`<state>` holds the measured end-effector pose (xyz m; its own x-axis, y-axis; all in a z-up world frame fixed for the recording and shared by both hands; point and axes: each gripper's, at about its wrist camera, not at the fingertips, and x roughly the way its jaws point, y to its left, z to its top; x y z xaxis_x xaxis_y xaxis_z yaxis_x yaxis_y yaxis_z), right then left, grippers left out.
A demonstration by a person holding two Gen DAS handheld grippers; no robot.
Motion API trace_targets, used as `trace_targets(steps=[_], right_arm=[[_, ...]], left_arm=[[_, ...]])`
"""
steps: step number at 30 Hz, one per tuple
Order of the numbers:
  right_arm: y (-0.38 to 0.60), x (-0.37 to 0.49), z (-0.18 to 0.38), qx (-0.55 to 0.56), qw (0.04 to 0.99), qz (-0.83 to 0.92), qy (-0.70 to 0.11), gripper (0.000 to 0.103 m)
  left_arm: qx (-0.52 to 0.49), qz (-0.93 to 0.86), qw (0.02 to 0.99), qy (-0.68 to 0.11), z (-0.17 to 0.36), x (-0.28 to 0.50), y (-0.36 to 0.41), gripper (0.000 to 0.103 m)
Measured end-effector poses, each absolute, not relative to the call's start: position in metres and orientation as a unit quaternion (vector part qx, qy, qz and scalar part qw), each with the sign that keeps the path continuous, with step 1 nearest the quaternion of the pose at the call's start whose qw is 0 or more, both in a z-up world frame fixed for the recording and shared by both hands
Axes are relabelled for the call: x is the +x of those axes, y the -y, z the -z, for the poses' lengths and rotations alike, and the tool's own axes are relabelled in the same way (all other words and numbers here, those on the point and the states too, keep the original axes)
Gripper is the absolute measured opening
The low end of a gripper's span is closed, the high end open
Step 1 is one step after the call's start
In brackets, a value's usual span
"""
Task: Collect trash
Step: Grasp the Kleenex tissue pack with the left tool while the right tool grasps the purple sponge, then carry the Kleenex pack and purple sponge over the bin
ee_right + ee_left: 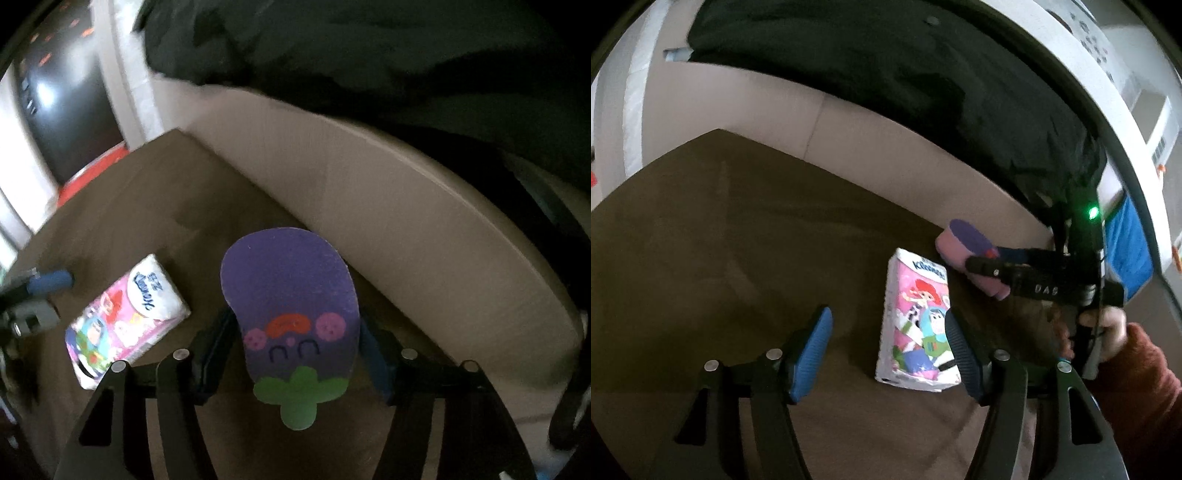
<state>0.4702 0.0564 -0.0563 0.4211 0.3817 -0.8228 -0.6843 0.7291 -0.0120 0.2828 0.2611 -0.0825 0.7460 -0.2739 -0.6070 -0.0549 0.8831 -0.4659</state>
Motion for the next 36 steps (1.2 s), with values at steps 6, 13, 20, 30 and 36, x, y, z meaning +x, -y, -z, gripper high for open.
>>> trace_targets(steps=[6, 13, 20, 30, 36], right_arm=[[-0.025, 0.438, 0.04, -0.118, 0.851, -0.269, -0.435, 0.059], [-0.009, 0.397, 0.026, -0.103, 0.865, -0.271, -0.41, 0.06], [0.015, 0.373, 0.021, -0.065, 0.872, -0.268, -0.405, 0.06], [0.061, 0.322, -0.006, -0.035, 0.901, -0.252, -0.352, 0.06], [0.104, 0.286, -0.046, -0.014, 0.925, -0.236, -0.298, 0.06]], left_arm=[[-0.175, 0.056, 0.908, -0.376, 0.078, 0.298, -0.229, 0.066], [-0.13, 0.018, 0.906, -0.402, 0.085, 0.333, -0.206, 0.066], [-0.106, -0.005, 0.901, -0.42, 0.087, 0.345, -0.187, 0.06], [-0.117, -0.005, 0.925, -0.362, 0.034, 0.293, -0.162, 0.046], [-0.108, 0.033, 0.948, -0.298, -0.022, 0.246, -0.119, 0.046]])
